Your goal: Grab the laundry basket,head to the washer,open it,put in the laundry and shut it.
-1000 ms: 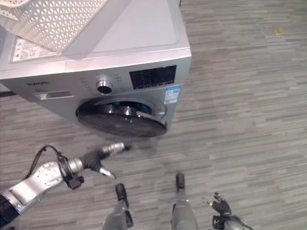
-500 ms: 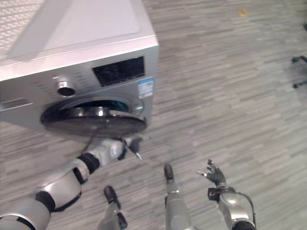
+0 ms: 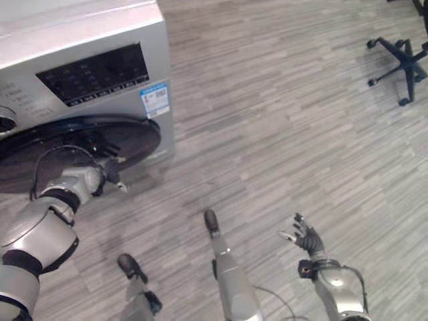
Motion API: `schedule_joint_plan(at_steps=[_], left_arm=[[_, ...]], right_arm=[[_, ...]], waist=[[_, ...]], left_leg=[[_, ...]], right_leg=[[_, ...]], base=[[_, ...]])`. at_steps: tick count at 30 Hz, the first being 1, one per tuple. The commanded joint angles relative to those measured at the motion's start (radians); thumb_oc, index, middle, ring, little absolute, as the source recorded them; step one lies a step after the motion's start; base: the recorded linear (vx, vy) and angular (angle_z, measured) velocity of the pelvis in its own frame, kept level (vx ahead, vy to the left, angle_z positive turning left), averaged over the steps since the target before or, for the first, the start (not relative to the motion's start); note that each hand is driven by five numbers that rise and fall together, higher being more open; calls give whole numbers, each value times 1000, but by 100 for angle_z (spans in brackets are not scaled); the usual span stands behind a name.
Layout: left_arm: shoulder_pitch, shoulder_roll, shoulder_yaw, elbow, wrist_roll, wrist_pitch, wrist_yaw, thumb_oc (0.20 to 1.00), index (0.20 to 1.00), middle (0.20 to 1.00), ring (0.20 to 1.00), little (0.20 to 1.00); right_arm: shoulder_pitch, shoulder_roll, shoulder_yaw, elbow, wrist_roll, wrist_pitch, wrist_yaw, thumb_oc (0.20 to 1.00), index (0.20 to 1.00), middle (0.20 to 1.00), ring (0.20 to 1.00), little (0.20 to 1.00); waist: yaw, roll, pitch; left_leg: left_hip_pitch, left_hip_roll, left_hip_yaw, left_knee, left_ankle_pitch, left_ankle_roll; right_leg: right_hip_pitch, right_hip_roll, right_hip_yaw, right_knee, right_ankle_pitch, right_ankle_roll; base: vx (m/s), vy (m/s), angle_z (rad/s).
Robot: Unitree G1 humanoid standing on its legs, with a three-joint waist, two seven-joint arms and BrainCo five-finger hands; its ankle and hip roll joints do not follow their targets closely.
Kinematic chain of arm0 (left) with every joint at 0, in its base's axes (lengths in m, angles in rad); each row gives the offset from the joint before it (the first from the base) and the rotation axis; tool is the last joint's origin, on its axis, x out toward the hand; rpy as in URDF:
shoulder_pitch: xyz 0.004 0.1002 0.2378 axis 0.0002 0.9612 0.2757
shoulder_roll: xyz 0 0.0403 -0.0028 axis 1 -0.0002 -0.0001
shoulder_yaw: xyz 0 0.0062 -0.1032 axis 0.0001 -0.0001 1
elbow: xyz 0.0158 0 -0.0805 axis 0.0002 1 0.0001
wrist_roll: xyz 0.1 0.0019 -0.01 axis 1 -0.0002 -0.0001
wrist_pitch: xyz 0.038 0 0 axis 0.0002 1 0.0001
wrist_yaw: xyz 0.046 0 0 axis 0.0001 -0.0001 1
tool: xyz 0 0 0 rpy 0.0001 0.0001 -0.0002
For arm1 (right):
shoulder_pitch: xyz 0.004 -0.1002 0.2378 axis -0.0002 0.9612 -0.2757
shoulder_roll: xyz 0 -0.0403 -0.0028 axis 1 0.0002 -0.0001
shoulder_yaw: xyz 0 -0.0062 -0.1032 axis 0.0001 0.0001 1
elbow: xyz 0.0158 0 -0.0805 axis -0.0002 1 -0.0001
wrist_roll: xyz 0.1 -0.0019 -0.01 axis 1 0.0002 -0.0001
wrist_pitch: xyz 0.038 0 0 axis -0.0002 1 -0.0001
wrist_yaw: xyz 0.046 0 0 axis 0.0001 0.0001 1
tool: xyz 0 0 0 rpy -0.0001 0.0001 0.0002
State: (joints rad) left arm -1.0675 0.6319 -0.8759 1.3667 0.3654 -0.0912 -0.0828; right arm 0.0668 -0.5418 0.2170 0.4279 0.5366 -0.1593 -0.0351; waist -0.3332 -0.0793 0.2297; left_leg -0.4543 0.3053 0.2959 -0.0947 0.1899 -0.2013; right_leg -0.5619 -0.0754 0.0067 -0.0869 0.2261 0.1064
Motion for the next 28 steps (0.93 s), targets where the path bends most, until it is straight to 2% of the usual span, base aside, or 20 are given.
schedule_joint_plan(at_steps=[1, 2, 3, 4, 5, 6, 7, 9, 10, 11, 13, 14, 17, 18, 20, 22, 24, 26, 28], left_arm=[[-280, 135, 84, -58, -145, 6, 214, 1000, 1000, 1000, 1000, 1000], [-259, 124, 132, -112, -242, -27, 237, 1000, 1000, 1000, 1000, 1000], [-167, 110, 228, -226, -400, -80, 257, 1000, 1000, 1000, 1000, 1000], [-164, 111, 231, -228, -399, -79, 257, 1000, 1000, 1000, 1000, 1000], [-59, 95, 315, -315, -496, -120, 275, 1000, 1000, 1000, 1000, 1000], [163, 44, 441, -467, -609, -172, 289, 1000, 1000, 1000, 1000, 1000], [263, 15, 488, -505, -644, -197, 284, 1000, 1000, 1000, 1000, 1000], [498, -57, 585, -601, -737, -229, 234, 1000, 1000, 1000, 1000, 1000], [691, -140, 657, -626, -862, -225, 149, 1000, 1000, 1000, 1000, 1000], [775, -181, 685, -641, -897, -235, 127, 1000, 1000, 1000, 1000, 1000], [837, -206, 696, -648, -901, -242, 111, 1000, 1000, 1000, 1000, 1000], [958, -240, 728, -650, -940, -224, 48, 1000, 1000, 1000, 1000, 1000], [1045, -262, 753, -632, -971, -211, 3, 1000, 1000, 1000, 1000, 1000], [1113, -274, 775, -597, -972, -196, -44, 1000, 1000, 1000, 1000, 1000], [1140, -278, 788, -576, -957, -196, -51, 1000, 1000, 1000, 1000, 1000], [1163, -307, 847, -454, -921, -193, -29, 1000, 1000, 1000, 1000, 1000], [1162, -320, 874, -399, -928, -188, -22, 1000, 1000, 1000, 1000, 1000], [1160, -345, 934, -261, -913, -185, 1, 1000, 1000, 1000, 1000, 1000], [1161, -348, 944, -230, -906, -183, 6, 1000, 1000, 1000, 1000, 1000]], right_arm=[[-14, -31, -45, -11, 18, -63, -22, 1000, 1000, 1000, 1000, 1000], [-15, -17, -29, 4, 21, -66, -24, 1000, 1000, 1000, 1000, 1000], [-10, 1, -5, 27, 23, -70, -26, 1000, 1000, 1000, 1000, 1000], [-10, 0, -4, 28, 23, -71, -26, 1000, 1000, 1000, 1000, 1000], [-4, 17, 4, 39, 31, -78, -26, 1000, 1000, 1000, 1000, 1000], [7, 48, 6, 71, 37, -80, -20, 1000, 1000, 1000, 1000, 1000], [8, 67, 4, 95, 26, -80, -19, 1000, 1000, 1000, 1000, 1000], [21, 92, -17, 140, -11, -65, -23, 1000, 1000, 1000, 1000, 1000], [36, 108, -44, 179, -38, -44, -14, 1000, 1000, 1000, 1000, 1000], [41, 123, -65, 209, -43, -39, -11, 1000, 1000, 1000, 1000, 1000], [47, 130, -79, 240, -52, -35, -6, 1000, 1000, 1000, 1000, 1000], [53, 144, -116, 310, -65, -25, 3, 1000, 1000, 1000, 1000, 1000], [61, 153, -133, 361, -100, -11, 8, 1000, 1000, 1000, 1000, 1000], [63, 164, -151, 438, -137, -2, 18, 1000, 1000, 1000, 1000, 1000], [62, 167, -157, 468, -150, 4, 17, 1000, 1000, 1000, 1000, 1000], [50, 198, -161, 575, -175, 15, 17, 1000, 1000, 1000, 1000, 1000], [45, 213, -165, 603, -174, 20, 18, 1000, 1000, 1000, 1000, 1000], [41, 245, -164, 676, -189, 33, 11, 1000, 1000, 1000, 1000, 1000], [39, 254, -162, 700, -193, 39, 12, 1000, 1000, 1000, 1000, 1000]], waist=[[1, 11, 33], [9, 14, 32], [26, 21, 28], [25, 22, 27], [40, 26, 21], [68, 32, 13], [78, 35, 2], [107, 45, -21], [127, 48, -41], [141, 52, -49], [149, 55, -56], [171, 65, -73], [186, 74, -92], [205, 83, -115], [213, 85, -128], [240, 86, -161], [245, 85, -173], [263, 79, -204], [266, 77, -213]], left_leg=[[-10, -9, -104, 7, -29, 22], [-9, -13, -108, 7, -29, 22], [-1, -15, -114, 7, -32, 21], [0, -15, -114, 7, -32, 21], [11, -19, -116, 7, -34, 21], [43, -22, -111, 7, -44, 23], [57, -23, -108, 7, -47, 24], [106, -25, -101, 7, -64, 25], [145, -27, -87, 7, -54, 35], [172, -28, -89, 7, -61, 39], [201, -32, -89, 7, -67, 41], [251, -40, -88, 8, -76, 48], [290, -45, -94, 10, -83, 53], [328, -51, -104, 19, -98, 62], [341, -55, -105, 21, -103, 65], [384, -67, -122, 29, -121, 75], [396, -70, -126, 30, -123, 76], [433, -77, -134, 24, -134, 79], [445, -79, -136, 21, -137, 80]], right_leg=[[41, -54, -30, 0, -75, 80], [46, -56, -35, 0, -76, 80], [58, -59, -42, 0, -82, 81], [59, -59, -42, 0, -82, 81], [73, -59, -46, 0, -89, 79], [107, -62, -47, 0, -100, 73], [120, -62, -47, 0, -107, 70], [168, -66, -50, 1, -125, 65], [207, -70, -55, 1, -122, 55], [236, -71, -60, 2, -131, 53], [264, -70, -62, 4, -139, 51], [314, -72, -71, 11, -153, 49], [362, -76, -84, 11, -166, 46], [402, -82, -93, 18, -177, 45], [418, -85, -97, 19, -182, 47], [472, -97, -113, 27, -194, 49], [487, -101, -121, 28, -198, 49], [534, -107, -140, 28, -213, 50], [549, -108, -145, 26, -216, 51]], base=[[6, -30, 24], [8, -33, 23], [9, -26, 14], [15, -18, 12], [31, 15, 13], [48, 17, 6], [69, 35, -2], [90, 28, -5], [101, 22, 0], [51, 11, 2], [104, 19, 11], [148, 29, 18], [80, 24, 24], [56, 25, 30], [58, 44, 14], [50, 50, 19], [28, 22, 16], [76, 36, 7], [52, 22, 4]])
